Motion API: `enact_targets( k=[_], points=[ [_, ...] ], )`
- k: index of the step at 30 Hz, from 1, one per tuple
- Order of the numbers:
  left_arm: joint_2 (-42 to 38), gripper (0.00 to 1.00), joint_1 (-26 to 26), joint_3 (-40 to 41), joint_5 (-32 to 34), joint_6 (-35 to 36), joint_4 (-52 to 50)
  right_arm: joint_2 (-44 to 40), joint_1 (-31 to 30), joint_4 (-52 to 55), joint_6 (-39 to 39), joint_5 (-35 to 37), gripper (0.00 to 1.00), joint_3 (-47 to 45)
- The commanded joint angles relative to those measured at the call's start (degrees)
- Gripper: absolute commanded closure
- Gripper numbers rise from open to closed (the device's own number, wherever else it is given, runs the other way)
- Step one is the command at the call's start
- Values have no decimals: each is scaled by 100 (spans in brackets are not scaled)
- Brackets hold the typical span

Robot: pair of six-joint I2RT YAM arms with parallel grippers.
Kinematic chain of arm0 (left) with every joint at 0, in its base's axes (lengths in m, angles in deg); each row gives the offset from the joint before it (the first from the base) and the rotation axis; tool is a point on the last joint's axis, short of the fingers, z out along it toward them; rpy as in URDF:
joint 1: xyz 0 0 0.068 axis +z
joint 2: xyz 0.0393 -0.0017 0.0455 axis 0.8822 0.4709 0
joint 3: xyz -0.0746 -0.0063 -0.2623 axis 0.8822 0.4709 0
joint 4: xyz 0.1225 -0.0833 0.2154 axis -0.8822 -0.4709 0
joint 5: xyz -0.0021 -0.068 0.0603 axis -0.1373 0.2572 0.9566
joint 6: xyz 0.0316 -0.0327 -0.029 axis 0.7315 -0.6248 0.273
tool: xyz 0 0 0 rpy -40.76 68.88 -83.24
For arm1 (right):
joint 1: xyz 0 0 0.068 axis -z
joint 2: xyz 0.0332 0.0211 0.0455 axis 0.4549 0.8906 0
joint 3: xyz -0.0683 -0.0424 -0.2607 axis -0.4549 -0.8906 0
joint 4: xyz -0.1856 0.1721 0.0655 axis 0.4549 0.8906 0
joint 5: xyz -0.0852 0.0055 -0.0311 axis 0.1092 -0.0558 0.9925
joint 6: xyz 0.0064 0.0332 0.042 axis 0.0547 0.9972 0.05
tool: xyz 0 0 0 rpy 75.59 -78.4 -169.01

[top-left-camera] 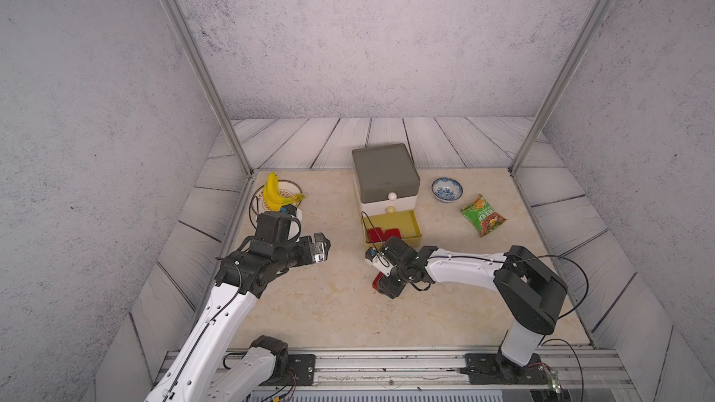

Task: Place the brooch boxes into the drawer by color
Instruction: Pick up the brooch box from the center of the board, then place the brooch box in the drawer.

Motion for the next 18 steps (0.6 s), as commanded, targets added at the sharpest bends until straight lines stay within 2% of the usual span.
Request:
enact_targets(
  k=[1, 7, 11, 14, 18],
  points=[
    [-59, 2, -35, -29, 50, 40, 5, -335, -27, 20, 132, 459, 50, 80],
    [-42, 2, -39, -80, 50, 42, -12, -960, 124, -111, 412, 1253, 52, 119],
    [-47, 2, -37, -98, 59, 42, -4, -1229, 666, -193, 792, 1323, 54, 206],
    [-18, 2, -35, -105, 37, 28, 23, -1153, 1108, -174, 1089, 1281, 55, 364],
    [10, 2, -37, -138, 32, 47, 1, -889, 1409, -185, 1247, 1471, 55, 612]
  ],
)
